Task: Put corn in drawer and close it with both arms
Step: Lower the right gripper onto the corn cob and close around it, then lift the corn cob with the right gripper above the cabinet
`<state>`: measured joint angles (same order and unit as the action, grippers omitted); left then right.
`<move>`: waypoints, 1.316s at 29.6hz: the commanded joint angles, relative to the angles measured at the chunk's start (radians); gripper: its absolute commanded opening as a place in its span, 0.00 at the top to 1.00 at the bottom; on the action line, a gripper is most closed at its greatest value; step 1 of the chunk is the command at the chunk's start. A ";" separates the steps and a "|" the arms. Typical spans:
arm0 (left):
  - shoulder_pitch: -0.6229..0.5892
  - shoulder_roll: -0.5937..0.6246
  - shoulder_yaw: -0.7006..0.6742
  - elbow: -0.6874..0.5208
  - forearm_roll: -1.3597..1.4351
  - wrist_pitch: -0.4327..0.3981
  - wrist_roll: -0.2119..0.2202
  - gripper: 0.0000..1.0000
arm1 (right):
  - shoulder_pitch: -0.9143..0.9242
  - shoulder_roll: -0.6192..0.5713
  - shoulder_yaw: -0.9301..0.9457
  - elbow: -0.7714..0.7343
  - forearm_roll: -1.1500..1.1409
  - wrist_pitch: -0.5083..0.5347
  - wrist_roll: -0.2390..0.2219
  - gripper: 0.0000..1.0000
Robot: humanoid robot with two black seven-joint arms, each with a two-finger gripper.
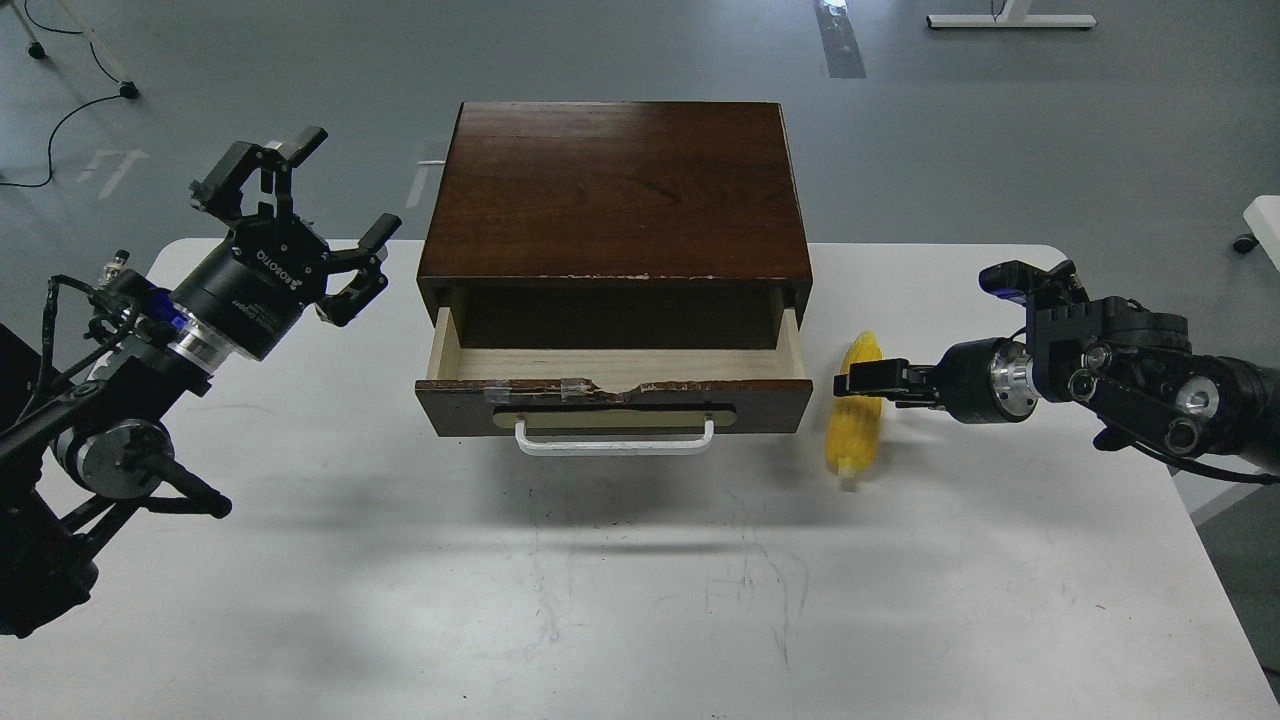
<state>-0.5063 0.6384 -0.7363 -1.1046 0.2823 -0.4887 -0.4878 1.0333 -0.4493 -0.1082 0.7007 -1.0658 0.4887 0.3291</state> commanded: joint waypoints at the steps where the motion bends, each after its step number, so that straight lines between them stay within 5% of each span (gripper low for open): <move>1: 0.003 0.000 -0.002 0.000 0.000 0.000 -0.001 0.00 | -0.004 0.024 -0.001 -0.018 0.001 0.000 0.001 0.07; 7: 0.005 0.001 -0.002 0.000 0.000 0.000 0.000 0.00 | -0.004 0.070 -0.004 -0.046 0.000 0.000 0.001 0.19; 9: 0.006 0.003 -0.002 0.000 0.000 0.000 0.000 0.00 | -0.004 0.077 -0.004 -0.052 0.001 0.000 0.001 0.41; 10: 0.005 0.003 -0.002 0.000 0.000 0.000 0.000 0.00 | -0.004 0.077 -0.005 -0.052 0.000 0.000 0.001 0.59; 13: 0.005 0.003 -0.002 0.000 0.000 0.000 0.000 0.00 | -0.002 0.075 -0.005 -0.052 0.000 0.000 0.001 0.87; 17: 0.006 0.000 -0.002 0.002 0.000 0.000 0.000 0.00 | -0.002 0.069 -0.022 -0.050 0.000 0.000 0.004 0.99; 27: 0.006 0.000 -0.002 0.002 0.002 0.000 0.000 0.00 | 0.019 0.012 -0.011 -0.043 0.013 0.000 0.015 1.00; 39: 0.000 0.003 -0.003 0.000 0.015 0.000 0.000 0.00 | 0.186 -0.262 0.128 0.132 0.032 0.000 0.051 1.00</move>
<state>-0.5036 0.6376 -0.7383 -1.1046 0.2971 -0.4887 -0.4879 1.1663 -0.6624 -0.0098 0.7836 -1.0298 0.4888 0.3679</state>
